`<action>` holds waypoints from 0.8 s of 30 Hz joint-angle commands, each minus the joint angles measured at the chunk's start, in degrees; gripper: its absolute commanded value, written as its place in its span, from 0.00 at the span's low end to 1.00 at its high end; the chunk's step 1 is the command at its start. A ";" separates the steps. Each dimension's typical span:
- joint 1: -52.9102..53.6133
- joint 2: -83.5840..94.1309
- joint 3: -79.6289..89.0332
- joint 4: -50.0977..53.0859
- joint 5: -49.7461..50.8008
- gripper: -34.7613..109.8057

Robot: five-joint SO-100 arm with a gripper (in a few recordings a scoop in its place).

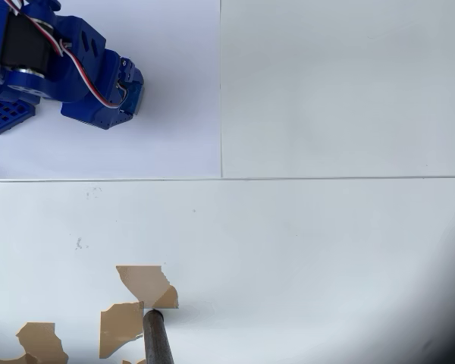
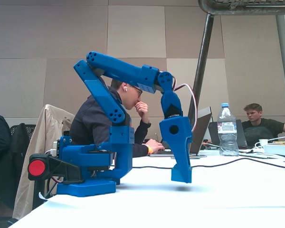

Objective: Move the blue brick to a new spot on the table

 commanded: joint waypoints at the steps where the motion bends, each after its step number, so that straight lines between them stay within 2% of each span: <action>1: 6.06 0.18 -11.25 3.16 4.57 0.27; 12: 32.61 0.70 -13.36 7.56 1.41 0.27; 18: 49.04 -16.00 -22.76 12.57 -2.20 0.27; 24: 62.14 -30.15 -32.43 13.01 -9.23 0.26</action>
